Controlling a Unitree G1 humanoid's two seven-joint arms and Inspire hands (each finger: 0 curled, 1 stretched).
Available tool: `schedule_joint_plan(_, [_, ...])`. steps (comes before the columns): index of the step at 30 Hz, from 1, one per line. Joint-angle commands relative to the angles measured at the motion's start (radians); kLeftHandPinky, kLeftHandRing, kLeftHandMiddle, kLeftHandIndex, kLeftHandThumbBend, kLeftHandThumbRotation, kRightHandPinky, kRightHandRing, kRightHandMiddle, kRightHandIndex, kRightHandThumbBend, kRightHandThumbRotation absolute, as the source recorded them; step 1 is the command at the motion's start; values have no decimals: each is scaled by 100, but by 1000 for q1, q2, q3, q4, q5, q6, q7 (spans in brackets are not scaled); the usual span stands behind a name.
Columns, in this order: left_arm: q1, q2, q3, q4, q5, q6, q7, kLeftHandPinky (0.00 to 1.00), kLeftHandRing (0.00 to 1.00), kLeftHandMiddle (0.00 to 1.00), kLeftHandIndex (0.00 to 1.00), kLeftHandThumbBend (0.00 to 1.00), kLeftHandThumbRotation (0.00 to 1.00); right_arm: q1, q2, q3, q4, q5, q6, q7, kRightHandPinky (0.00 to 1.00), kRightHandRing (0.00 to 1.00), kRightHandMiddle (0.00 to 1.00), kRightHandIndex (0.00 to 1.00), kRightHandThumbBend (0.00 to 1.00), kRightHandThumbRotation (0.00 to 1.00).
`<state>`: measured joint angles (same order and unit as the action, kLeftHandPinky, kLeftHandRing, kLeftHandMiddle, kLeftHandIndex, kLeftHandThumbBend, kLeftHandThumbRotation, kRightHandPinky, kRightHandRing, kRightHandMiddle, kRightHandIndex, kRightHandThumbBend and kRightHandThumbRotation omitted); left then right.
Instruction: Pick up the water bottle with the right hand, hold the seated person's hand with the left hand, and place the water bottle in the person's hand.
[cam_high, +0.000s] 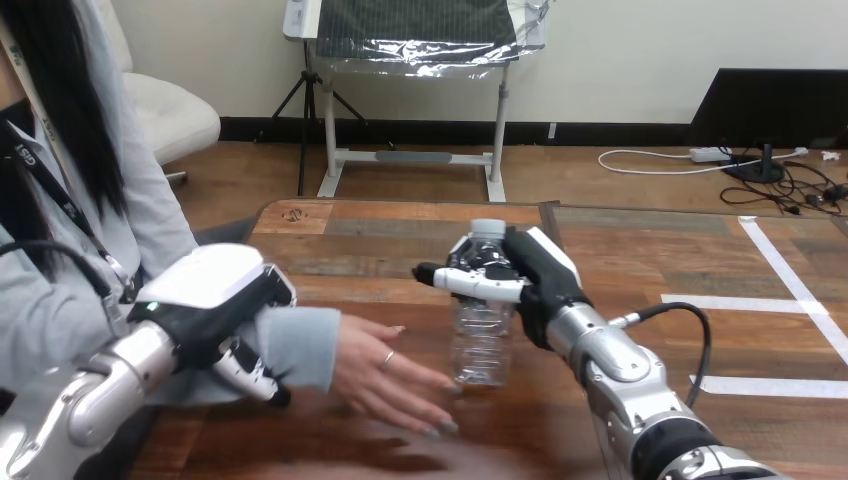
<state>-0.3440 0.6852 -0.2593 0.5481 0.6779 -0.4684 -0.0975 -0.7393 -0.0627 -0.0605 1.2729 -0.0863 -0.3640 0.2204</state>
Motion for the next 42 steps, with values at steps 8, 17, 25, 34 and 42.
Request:
schedule_joint_plan(8, [-239,-35,1,-23,3,-39,38,16,21,27,27,86,0,-185,55,-1,-74,31,-121,17,8,13,20,22,63,0])
schedule_joint_plan(17, [-260,-49,-4,2,1,-47,41,17,22,28,28,90,0,-161,80,4,-110,40,-173,41,8,13,20,22,62,0])
schedule_joint_plan(25, [-272,-58,-9,6,0,-31,33,17,23,29,29,91,0,-139,103,1,-144,61,-218,78,7,12,19,21,63,0])
schedule_joint_plan(34, [-290,-69,-12,24,-7,-37,28,19,24,30,30,93,0,-104,128,8,-209,76,-252,101,7,12,19,22,65,0])
schedule_joint_plan(42, [-290,-76,-13,3,-4,-17,17,19,24,31,30,93,0,-82,138,15,-253,102,-261,130,8,13,20,22,64,0])
